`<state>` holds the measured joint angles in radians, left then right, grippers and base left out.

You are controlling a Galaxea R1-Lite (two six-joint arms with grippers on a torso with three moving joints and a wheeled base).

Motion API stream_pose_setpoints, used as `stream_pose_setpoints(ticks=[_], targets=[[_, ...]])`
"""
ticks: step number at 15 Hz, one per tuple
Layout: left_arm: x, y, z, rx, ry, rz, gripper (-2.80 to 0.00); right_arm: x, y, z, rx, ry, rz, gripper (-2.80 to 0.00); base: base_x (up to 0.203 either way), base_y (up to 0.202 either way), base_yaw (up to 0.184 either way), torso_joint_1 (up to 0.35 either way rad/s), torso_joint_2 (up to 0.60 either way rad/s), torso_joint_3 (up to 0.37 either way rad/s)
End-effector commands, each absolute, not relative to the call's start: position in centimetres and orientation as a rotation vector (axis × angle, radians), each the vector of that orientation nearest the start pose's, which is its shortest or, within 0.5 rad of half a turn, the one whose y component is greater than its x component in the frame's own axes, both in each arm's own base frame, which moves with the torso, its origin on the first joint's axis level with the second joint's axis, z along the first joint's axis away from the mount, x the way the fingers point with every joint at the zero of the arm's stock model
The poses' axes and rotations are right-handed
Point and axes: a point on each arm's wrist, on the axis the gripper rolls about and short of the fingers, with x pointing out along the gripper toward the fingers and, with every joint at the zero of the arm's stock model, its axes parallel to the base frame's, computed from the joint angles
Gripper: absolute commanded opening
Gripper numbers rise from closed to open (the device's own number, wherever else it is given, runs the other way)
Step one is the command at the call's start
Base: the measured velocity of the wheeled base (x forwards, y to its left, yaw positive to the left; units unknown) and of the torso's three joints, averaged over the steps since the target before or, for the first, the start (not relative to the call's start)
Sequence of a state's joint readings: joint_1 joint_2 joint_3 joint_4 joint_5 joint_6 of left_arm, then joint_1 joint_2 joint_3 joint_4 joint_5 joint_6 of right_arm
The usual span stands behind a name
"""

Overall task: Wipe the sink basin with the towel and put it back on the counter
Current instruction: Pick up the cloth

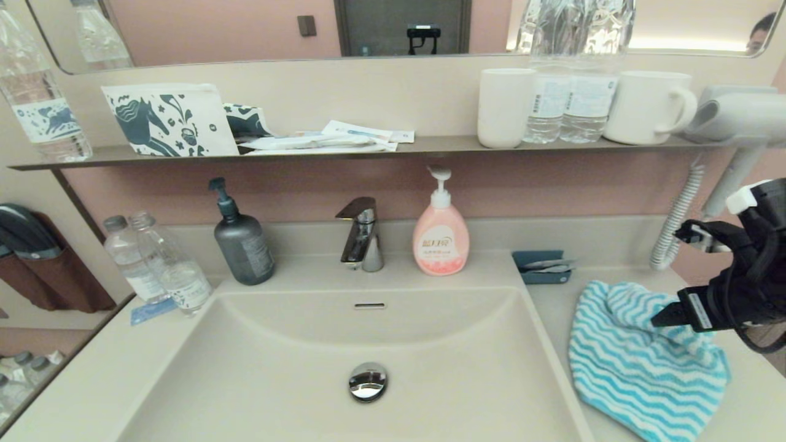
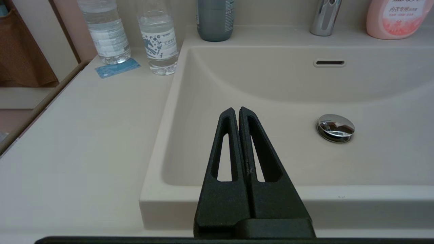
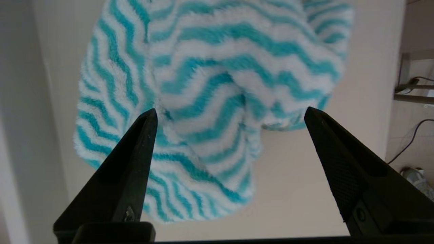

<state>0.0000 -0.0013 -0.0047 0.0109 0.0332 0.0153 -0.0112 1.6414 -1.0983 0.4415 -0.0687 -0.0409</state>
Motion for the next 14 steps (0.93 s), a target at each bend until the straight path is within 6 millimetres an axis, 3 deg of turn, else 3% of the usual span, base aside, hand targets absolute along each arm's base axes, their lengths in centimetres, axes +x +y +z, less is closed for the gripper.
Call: stream_pose_setpoints(ticks=[1, 5, 10, 14], targets=[[-2.3, 0.1, 7.6, 0.015, 0.006, 0.034, -2.80, 27.9, -0.2, 17.0, -0.075, 1.053, -0.042, 0.00, 0.000, 0.000, 0.000, 0.000, 0.00, 0.000], [-2.3, 0.1, 7.6, 0.015, 0.006, 0.034, -2.80, 28.6, -0.5, 15.7, -0.116, 1.101, -0.100, 0.00, 0.000, 0.000, 0.000, 0.000, 0.00, 0.000], [-2.3, 0.1, 7.6, 0.015, 0.006, 0.034, -2.80, 30.2, -0.5, 12.3, -0.143, 1.161, -0.141, 0.00, 0.000, 0.000, 0.000, 0.000, 0.00, 0.000], [-2.3, 0.1, 7.6, 0.015, 0.006, 0.034, -2.80, 30.2, -0.6, 10.9, -0.142, 1.142, -0.149, 0.00, 0.000, 0.000, 0.000, 0.000, 0.00, 0.000]])
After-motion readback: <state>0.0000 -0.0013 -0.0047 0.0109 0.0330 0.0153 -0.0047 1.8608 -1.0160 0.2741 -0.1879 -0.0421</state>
